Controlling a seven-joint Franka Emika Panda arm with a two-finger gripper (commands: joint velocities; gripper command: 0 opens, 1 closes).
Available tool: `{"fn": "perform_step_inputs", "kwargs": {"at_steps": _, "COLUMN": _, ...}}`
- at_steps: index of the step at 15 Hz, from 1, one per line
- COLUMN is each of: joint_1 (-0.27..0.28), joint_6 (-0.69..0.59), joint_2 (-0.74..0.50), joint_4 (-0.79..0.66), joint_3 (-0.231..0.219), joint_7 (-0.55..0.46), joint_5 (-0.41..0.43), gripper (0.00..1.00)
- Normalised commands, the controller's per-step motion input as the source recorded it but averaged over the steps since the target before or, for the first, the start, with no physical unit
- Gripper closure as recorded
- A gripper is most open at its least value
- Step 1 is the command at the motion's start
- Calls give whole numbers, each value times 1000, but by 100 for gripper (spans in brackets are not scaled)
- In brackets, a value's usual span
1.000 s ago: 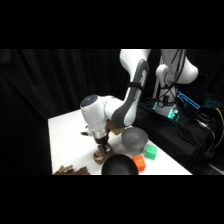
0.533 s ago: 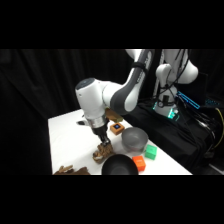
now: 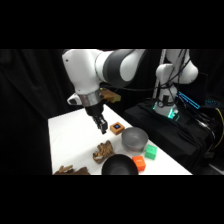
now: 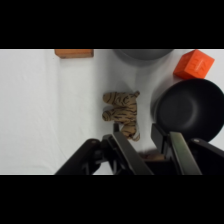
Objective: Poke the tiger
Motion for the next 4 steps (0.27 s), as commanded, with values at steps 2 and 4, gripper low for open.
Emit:
{"fn": "perform_step_inputs", "kwargs": {"at_steps": 2, "joint_1": -28, "joint_6": -330, "joint_2": -157, "joint_4": 166, "joint_3": -13, "joint_7": -80, "joint_5": 17, "gripper": 7}}
{"fn": "perform_step_inputs", "kwargs": {"at_steps": 4, "joint_1": -5, "joint_6": -310, "joint_2": -126, "joint_4": 149, "joint_3": -20, "joint_7": 12, "joint_5": -12, "gripper": 0}}
